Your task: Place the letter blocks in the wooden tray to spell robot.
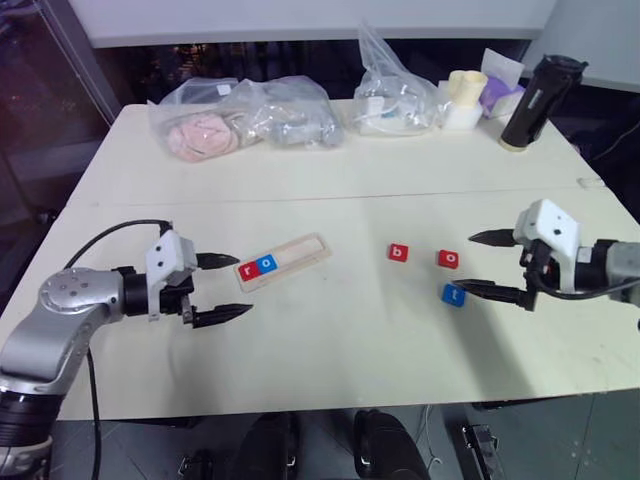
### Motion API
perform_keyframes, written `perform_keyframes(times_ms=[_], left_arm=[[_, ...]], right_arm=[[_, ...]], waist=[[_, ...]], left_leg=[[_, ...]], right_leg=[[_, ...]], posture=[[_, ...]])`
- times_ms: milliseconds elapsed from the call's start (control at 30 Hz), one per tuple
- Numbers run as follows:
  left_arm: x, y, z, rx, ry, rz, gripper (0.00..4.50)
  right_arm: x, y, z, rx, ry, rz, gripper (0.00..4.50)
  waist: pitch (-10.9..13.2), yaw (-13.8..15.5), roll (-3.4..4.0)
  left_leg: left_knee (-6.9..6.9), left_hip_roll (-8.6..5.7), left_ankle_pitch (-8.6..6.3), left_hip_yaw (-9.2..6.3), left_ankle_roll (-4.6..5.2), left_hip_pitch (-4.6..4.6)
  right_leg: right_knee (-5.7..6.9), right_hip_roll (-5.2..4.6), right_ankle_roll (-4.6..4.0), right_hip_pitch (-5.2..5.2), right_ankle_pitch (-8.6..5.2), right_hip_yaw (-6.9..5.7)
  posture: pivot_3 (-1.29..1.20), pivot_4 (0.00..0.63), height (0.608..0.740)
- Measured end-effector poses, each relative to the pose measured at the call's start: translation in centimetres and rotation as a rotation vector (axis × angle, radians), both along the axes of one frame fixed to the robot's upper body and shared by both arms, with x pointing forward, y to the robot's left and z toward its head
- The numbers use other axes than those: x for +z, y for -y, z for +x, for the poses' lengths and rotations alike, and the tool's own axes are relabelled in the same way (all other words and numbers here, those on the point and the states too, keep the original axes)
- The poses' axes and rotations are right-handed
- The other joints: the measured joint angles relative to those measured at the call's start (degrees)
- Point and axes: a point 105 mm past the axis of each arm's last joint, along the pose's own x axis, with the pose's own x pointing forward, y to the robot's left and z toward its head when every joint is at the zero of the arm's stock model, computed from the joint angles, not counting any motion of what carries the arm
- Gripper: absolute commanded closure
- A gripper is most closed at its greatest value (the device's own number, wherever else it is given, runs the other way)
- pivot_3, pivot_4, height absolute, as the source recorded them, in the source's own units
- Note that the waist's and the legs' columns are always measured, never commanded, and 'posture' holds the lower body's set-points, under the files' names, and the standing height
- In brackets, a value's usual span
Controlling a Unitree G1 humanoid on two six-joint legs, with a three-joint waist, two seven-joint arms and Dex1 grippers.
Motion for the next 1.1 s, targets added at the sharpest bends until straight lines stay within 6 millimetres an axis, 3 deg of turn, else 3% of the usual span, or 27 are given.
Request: perform_keyframes(times_ms=[633,800,1100], left_arm=[[0.9,-0.5,0.3,0.041,-0.006,-0.021,0.00],[0.7,-0.7,3.2,0.117,0.021,-0.035,0.00],[-2.6,2.1,8.0,0.075,-0.048,-0.015,0.00]], right_arm=[[-0.6,-0.9,0.4,0.005,-0.009,0.021,0.06],[-0.7,-1.3,0.6,0.003,0.002,0.033,0.06],[-1.6,-2.8,0.0,0.013,0.006,0.044,0.06]], waist=[[0.00,0.03,0.00],[0.01,0.17,-0.02],[0.04,0.19,-0.16]], left_leg=[[0.02,-0.02,0.00,0.10,0.00,0.05],[0.17,-0.08,0.01,0.12,0.02,0.09],[0.32,-0.11,0.06,0.16,0.10,0.19]], right_leg=[[0.05,-0.07,0.00,0.00,0.02,0.00],[0.21,-0.08,0.01,0.05,0.03,-0.01],[0.51,0.09,0.21,0.11,0.13,0.00]], posture=[[0.00,0.150,0.740],[0.00,0.150,0.740],[0.00,0.150,0.740]])
